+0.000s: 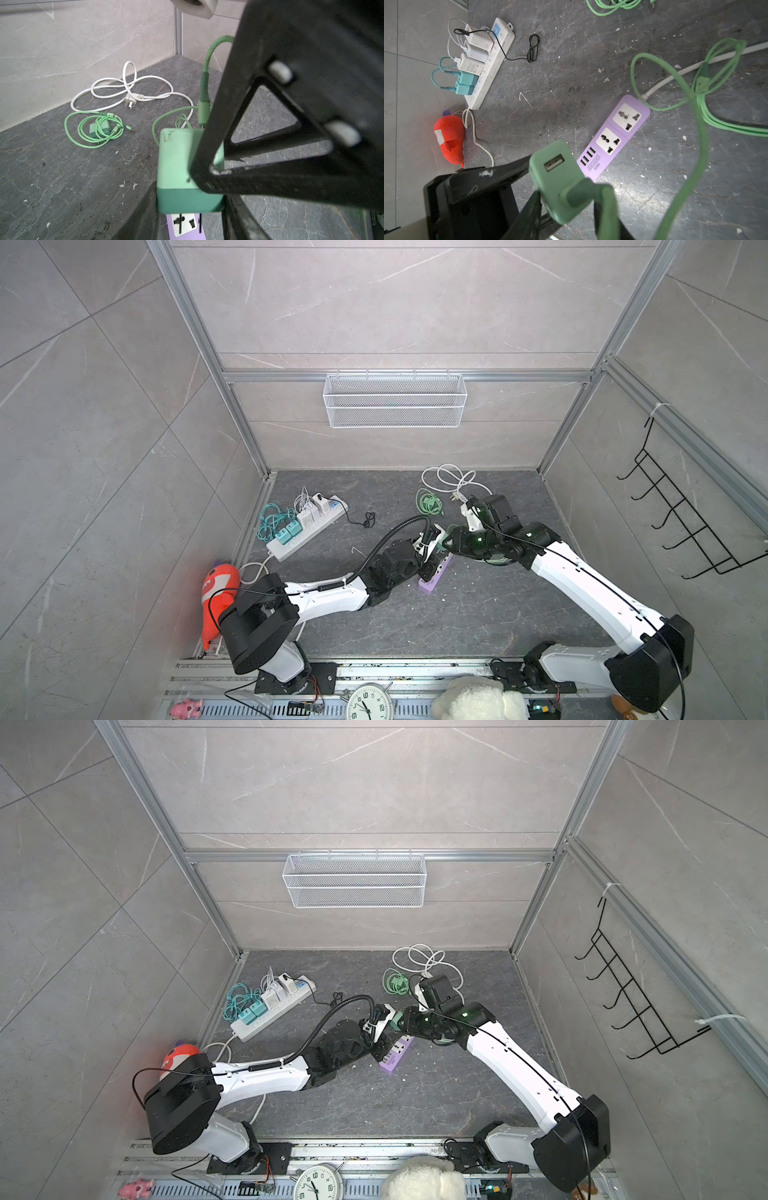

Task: Insert the plug
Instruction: 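Hold the green charger with both grippers above the purple strip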

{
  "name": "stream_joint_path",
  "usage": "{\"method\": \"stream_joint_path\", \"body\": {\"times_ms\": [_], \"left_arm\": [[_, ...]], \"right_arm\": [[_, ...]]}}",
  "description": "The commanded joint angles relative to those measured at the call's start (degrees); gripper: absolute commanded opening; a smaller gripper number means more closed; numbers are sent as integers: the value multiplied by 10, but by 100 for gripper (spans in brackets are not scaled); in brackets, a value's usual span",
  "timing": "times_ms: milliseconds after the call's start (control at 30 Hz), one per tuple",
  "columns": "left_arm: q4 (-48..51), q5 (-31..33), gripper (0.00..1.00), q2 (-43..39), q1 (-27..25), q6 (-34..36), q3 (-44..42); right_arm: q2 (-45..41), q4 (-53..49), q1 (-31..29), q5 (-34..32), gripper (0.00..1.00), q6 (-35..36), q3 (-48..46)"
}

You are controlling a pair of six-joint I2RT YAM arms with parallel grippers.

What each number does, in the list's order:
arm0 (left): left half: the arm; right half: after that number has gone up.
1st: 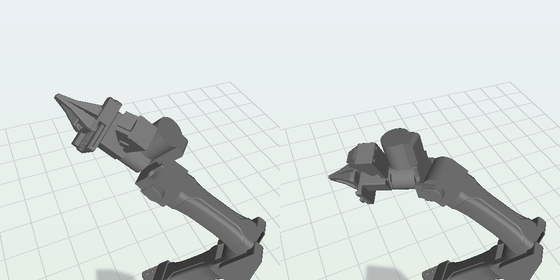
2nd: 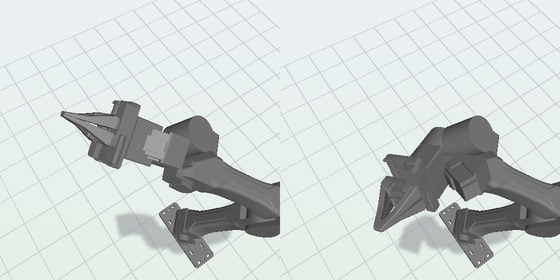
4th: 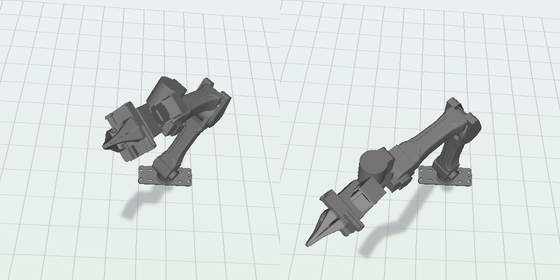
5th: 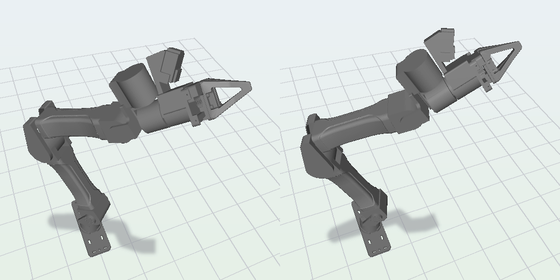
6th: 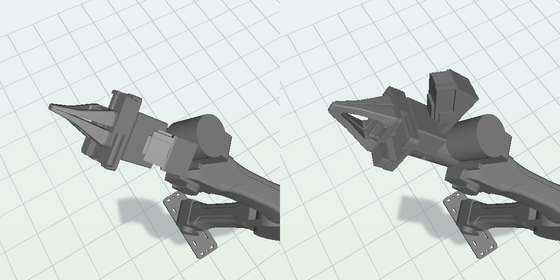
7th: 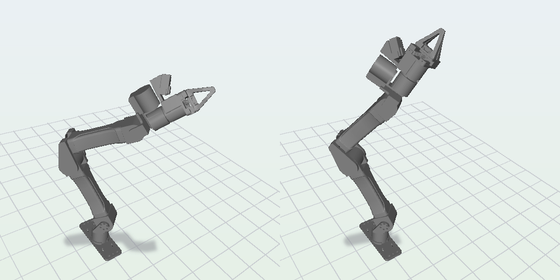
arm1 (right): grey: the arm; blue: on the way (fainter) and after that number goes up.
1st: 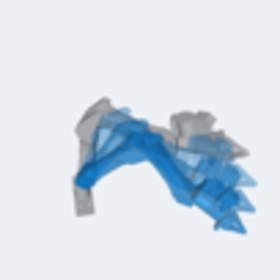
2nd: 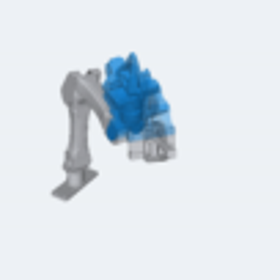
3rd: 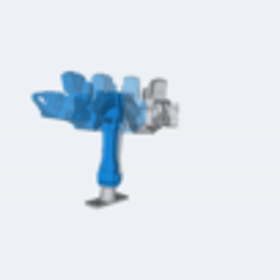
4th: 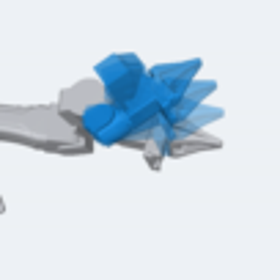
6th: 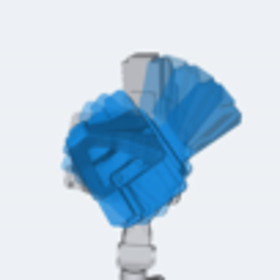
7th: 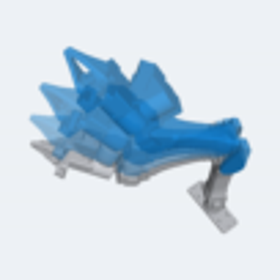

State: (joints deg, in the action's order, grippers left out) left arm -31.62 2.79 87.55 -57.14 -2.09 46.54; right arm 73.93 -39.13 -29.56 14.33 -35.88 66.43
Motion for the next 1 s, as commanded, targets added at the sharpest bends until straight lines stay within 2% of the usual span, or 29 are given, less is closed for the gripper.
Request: {"method": "stream_joint_path", "body": {"times_ms": [0, 133, 267, 467, 567, 967], "left_arm": [[-31, -20, 22, -22, -5, 3, 7], [-36, -38, 21, -21, -6, -6, 7], [-34, -43, 21, -19, -5, -3, 12], [-21, -92, 21, -10, -5, -10, 26], [-22, -105, 20, -8, -5, -17, 29], [26, -130, 19, -4, -5, -16, 40]], "right_arm": [[-4, 50, 3, 40, 44, 11, -5], [-6, 54, 6, 43, 44, 23, -5], [-4, 67, 7, 79, 41, 26, -11], [-5, 98, 7, 119, 43, 41, -21], [-10, 97, 7, 114, 45, 53, -22], [-46, 105, 7, 107, 43, 80, -23]]}}
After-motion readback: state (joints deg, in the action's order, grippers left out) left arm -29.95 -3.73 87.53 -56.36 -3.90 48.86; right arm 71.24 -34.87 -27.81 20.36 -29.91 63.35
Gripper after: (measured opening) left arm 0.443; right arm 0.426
